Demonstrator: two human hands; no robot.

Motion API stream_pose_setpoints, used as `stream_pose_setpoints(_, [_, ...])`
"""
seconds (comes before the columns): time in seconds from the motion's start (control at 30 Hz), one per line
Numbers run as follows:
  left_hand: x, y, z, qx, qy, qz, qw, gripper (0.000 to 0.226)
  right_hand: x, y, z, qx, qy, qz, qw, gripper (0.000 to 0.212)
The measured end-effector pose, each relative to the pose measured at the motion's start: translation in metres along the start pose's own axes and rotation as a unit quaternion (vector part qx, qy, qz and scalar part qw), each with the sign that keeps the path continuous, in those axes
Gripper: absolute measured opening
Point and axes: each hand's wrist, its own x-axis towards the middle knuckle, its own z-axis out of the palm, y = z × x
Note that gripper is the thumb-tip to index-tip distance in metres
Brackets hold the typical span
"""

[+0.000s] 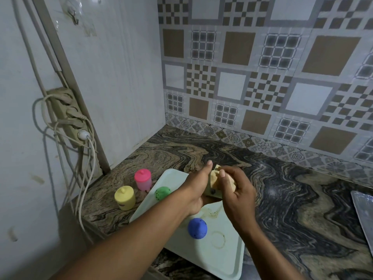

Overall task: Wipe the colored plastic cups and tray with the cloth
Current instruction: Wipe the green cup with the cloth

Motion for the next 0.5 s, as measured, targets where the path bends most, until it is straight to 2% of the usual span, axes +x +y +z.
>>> stream_pose_setpoints(0.03, [0.0,0.001,0.001,0.01,0.02,-0.004,1.0,0.051,-0.001,0.001,-0.001,-0.016,-0.011,-0.024,1.0,0.025])
stream_pose_setpoints(0.1, [0.004,-0.006,0.002,0.083,0.083,0.081,0.99,0.054,-0.001,0.001,-0.003,-0.016,-0.022,-0.015,1.0,0.026])
stream_pose_setpoints(0.2, [0.003,-0.017,0.003,0.196,0.12,0.25,0.941,0.053,0.006,-0.007,0.0,0.086,-0.034,0.102,0.99,0.026])
stream_pose_setpoints(0.27, [0.005,-0.02,0.006,0.215,0.121,0.275,0.929,0.053,0.007,-0.01,0.0,0.13,-0.027,0.135,0.982,0.03])
stream_pose_setpoints(0.33, [0.002,-0.016,0.007,0.209,0.122,0.194,0.951,0.068,0.004,-0.009,0.0,0.131,-0.014,0.115,0.985,0.028])
stream_pose_setpoints(0.4, [-0.003,-0.01,0.007,0.147,0.08,0.026,0.986,0.083,0.0,-0.005,-0.002,0.085,-0.006,0.067,0.994,0.022])
stream_pose_setpoints(0.43, [-0.009,-0.007,0.008,0.116,0.055,-0.029,0.991,0.083,-0.002,-0.004,-0.002,0.051,-0.008,0.047,0.998,0.022])
stream_pose_setpoints(0.47, [-0.011,-0.004,0.006,0.109,0.052,-0.041,0.992,0.077,-0.003,-0.001,-0.003,0.021,-0.017,0.03,0.999,0.025])
stream_pose_setpoints(0.5, [-0.01,-0.002,0.004,0.118,0.068,-0.014,0.991,0.07,-0.002,0.001,-0.003,0.003,-0.031,0.014,0.999,0.029])
